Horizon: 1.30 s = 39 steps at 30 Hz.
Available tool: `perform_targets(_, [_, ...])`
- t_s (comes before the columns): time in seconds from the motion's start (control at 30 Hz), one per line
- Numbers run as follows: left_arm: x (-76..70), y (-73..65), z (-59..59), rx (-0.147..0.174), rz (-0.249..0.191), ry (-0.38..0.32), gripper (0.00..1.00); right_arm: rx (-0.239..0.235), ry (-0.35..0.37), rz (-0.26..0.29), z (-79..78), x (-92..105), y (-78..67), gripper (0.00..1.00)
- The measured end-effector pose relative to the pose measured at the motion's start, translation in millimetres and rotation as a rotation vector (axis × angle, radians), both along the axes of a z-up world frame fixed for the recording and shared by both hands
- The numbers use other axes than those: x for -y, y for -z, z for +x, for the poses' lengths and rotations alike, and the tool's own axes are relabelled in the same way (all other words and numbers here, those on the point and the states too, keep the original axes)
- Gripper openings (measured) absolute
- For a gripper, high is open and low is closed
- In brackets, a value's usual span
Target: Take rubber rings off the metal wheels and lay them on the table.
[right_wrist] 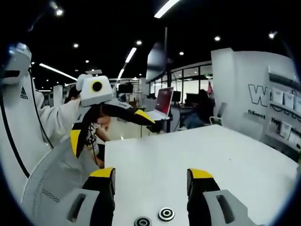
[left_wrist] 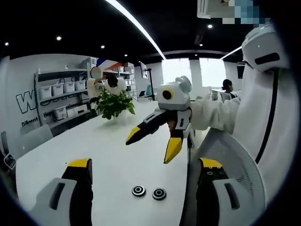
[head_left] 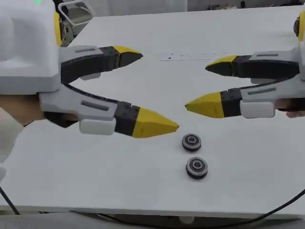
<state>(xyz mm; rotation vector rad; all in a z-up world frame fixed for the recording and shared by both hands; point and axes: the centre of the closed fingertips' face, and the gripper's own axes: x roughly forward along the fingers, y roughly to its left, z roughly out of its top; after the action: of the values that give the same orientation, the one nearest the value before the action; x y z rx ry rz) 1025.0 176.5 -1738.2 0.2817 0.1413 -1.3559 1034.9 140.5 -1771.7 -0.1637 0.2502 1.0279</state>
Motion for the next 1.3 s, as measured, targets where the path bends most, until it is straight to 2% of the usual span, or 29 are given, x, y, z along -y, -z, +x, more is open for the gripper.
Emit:
perform_targets(0.07, [5.8,2.0,3.6,0.005,0.002,-0.001,0.90,-0.013,-0.002,0.024,0.5,1.2,5.5,0.56])
perform_targets(0.13, [10.4,3.2,7.6,0.016,0.004,-0.005,0.89,-0.019,0.001,0.078,1.5,2.7,7.6,0.52])
perform_targets(0.17, [13.8,5.0,11.6,0.017,0.011,-0.015,0.89,-0.033,-0.001,0.085,1.7,5.9,13.3,0.48])
perform_targets(0.2, [15.9,6.2,13.9,0.018,0.013,-0.019,0.88,-0.047,0.001,0.089,1.9,7.7,16.7,0.45])
perform_targets(0.33, [27.5,13.4,21.3,0.036,0.018,-0.016,0.85,-0.061,0.021,0.101,6.6,16.3,28.8,0.43])
perform_targets(0.43, [42.1,23.7,19.0,0.052,0.034,0.022,0.79,-0.090,0.041,0.088,10.2,22.7,44.7,0.37])
perform_targets(0.53, [54.6,31.8,16.0,0.036,-0.001,0.055,0.76,-0.123,0.050,0.080,11.8,25.2,57.4,0.36])
perform_targets(0.6, [63.5,39.0,10.2,0.015,-0.028,0.069,0.70,-0.143,0.045,0.081,10.2,23.7,63.9,0.33])
perform_targets(0.67, [66.4,48.8,8.4,0.002,-0.028,0.075,0.62,-0.160,0.038,0.061,7.6,22.1,71.9,0.31])
perform_targets(0.7, [66.8,57.1,8.0,0.000,-0.025,0.075,0.58,-0.179,0.034,0.030,5.1,21.5,81.5,0.30])
perform_targets(0.77, [63.9,76.8,4.9,0.002,0.015,0.074,0.55,-0.223,0.018,-0.042,-2.2,21.6,100.4,0.31])
perform_targets(0.8, [59.2,92.4,3.7,-0.003,0.071,0.070,0.55,-0.232,0.005,-0.056,-6.0,19.3,104.6,0.31])
perform_targets(0.87, [55.6,110.7,-1.9,-0.028,0.139,0.091,0.54,-0.252,-0.021,-0.082,-12.3,14.1,113.5,0.30])
perform_targets(0.97, [54.6,134.4,-10.9,-0.018,0.221,0.139,0.48,-0.284,-0.040,-0.126,-17.6,10.3,128.1,0.29])
perform_targets(1.03, [55.5,145.0,-14.1,-0.025,0.246,0.152,0.48,-0.312,-0.049,-0.153,-22.8,10.3,140.4,0.29])
perform_targets(1.1, [56.5,150.2,-15.4,-0.031,0.249,0.161,0.47,-0.325,-0.042,-0.160,-23.4,11.7,145.5,0.28])
perform_targets(1.2, [57.5,158.8,-17.3,-0.085,0.244,0.165,0.46,-0.352,-0.037,-0.167,-24.2,13.7,152.2,0.29])
perform_targets(1.3, [56.1,168.2,-12.3,-0.089,0.256,0.154,0.45,-0.359,-0.039,-0.199,-26.3,15.4,159.2,0.29])
